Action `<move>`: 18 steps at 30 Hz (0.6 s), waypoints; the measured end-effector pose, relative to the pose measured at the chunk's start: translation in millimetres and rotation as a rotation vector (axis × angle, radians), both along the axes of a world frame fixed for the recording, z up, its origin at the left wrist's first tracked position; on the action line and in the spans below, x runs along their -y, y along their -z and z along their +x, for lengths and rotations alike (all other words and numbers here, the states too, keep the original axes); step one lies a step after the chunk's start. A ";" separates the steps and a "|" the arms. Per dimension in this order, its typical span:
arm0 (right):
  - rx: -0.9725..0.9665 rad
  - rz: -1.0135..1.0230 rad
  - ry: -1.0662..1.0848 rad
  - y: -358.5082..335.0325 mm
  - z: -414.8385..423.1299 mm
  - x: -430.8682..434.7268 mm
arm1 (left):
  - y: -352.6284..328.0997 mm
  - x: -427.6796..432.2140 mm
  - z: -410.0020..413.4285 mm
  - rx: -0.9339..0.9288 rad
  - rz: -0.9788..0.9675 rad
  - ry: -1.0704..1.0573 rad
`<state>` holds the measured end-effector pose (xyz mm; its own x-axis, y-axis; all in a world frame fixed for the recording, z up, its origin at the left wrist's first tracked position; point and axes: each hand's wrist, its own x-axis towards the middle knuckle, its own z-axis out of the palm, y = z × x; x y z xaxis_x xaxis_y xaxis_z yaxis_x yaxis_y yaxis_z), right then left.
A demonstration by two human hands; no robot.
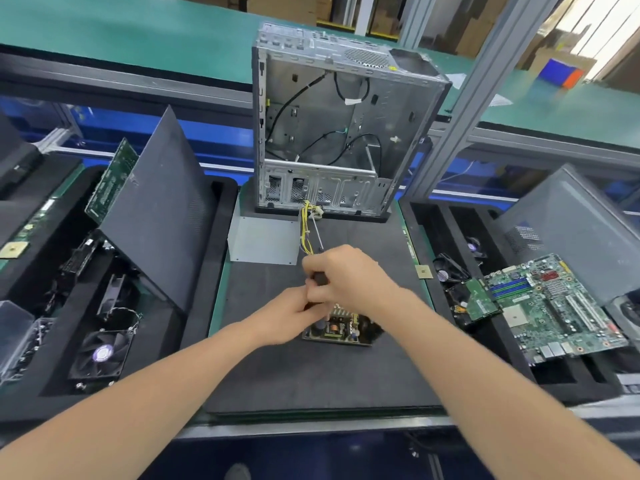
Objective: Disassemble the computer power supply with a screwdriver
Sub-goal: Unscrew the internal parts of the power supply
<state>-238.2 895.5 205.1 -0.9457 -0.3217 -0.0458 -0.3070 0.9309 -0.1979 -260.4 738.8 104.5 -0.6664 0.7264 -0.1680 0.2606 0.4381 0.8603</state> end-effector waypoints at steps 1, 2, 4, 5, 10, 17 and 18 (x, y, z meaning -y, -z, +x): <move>0.023 -0.012 -0.121 -3.3 -1.0 -5.9 | -0.5 -0.2 0.3 -0.006 -0.016 0.008; 0.036 -0.009 -0.231 -4.7 -1.7 -8.8 | -1.3 -0.1 1.0 -0.014 -0.031 0.014; 0.041 0.020 -0.372 -6.6 -5.1 -10.1 | -2.6 1.2 2.9 -0.030 -0.048 0.023; 0.043 0.043 -0.398 -8.2 -7.0 -10.0 | -3.6 1.6 4.7 -0.032 -0.046 0.025; -0.099 0.114 -0.184 -6.8 10.4 -3.3 | -1.0 1.5 10.1 -0.010 0.042 0.009; -0.159 0.125 0.490 13.1 16.3 43.8 | 2.1 0.2 8.2 0.084 0.062 -0.050; -0.132 0.105 0.483 14.2 14.0 44.3 | 2.6 1.2 6.3 0.096 0.058 -0.049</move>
<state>-224.3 851.3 191.0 -0.9853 0.1538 0.0750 0.1474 0.9855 -0.0843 -254.1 737.6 101.9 -0.6843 0.7036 -0.1915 0.1554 0.3972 0.9045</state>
